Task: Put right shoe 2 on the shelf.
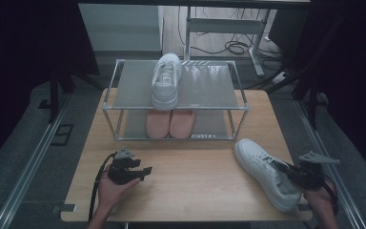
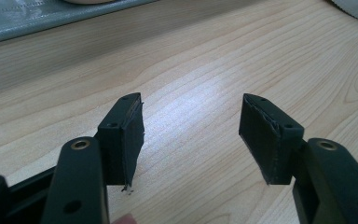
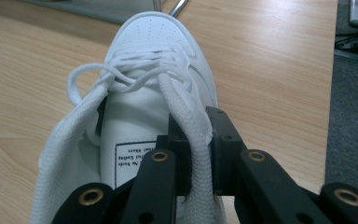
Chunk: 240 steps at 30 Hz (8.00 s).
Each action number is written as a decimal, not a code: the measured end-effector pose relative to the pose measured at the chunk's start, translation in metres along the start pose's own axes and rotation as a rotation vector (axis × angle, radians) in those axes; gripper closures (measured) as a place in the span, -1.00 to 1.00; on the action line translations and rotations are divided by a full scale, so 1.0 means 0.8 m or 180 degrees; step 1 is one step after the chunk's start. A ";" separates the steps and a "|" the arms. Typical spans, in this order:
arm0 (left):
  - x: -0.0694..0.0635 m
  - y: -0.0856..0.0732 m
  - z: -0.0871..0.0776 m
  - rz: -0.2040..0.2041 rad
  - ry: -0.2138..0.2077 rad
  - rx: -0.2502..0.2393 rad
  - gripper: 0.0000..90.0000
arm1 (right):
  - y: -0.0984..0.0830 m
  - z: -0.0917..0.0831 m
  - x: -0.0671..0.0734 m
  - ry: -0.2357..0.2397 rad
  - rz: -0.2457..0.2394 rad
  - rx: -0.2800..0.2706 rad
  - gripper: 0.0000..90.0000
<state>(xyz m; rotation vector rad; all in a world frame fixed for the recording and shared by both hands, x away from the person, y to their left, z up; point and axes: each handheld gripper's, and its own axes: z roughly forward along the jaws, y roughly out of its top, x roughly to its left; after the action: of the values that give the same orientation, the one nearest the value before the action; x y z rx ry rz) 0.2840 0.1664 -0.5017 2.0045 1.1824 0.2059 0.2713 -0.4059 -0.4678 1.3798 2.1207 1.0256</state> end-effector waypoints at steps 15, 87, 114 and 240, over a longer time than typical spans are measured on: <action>0.000 0.000 0.002 -0.0006 0.0002 0.0013 -0.12 | -0.004 -0.034 0.013 0.0207 0.0110 -0.0372 0.80; 0.002 -0.001 0.001 -0.0030 -0.0001 0.0018 -0.12 | 0.117 -0.053 0.126 0.0843 -0.0111 -0.1149 0.80; 0.004 -0.001 0.003 -0.0007 -0.0031 0.0024 -0.12 | 0.216 -0.029 0.129 0.0724 0.0083 -0.1289 0.80; 0.015 -0.002 -0.004 -0.0062 -0.0025 -0.0041 -0.12 | 0.311 0.121 0.098 0.0014 0.0119 -0.0507 0.99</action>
<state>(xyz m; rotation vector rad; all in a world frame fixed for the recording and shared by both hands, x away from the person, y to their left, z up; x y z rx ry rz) 0.2878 0.1779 -0.5036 1.9801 1.1923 0.1954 0.4533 -0.2409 -0.3366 1.3457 1.9758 1.1854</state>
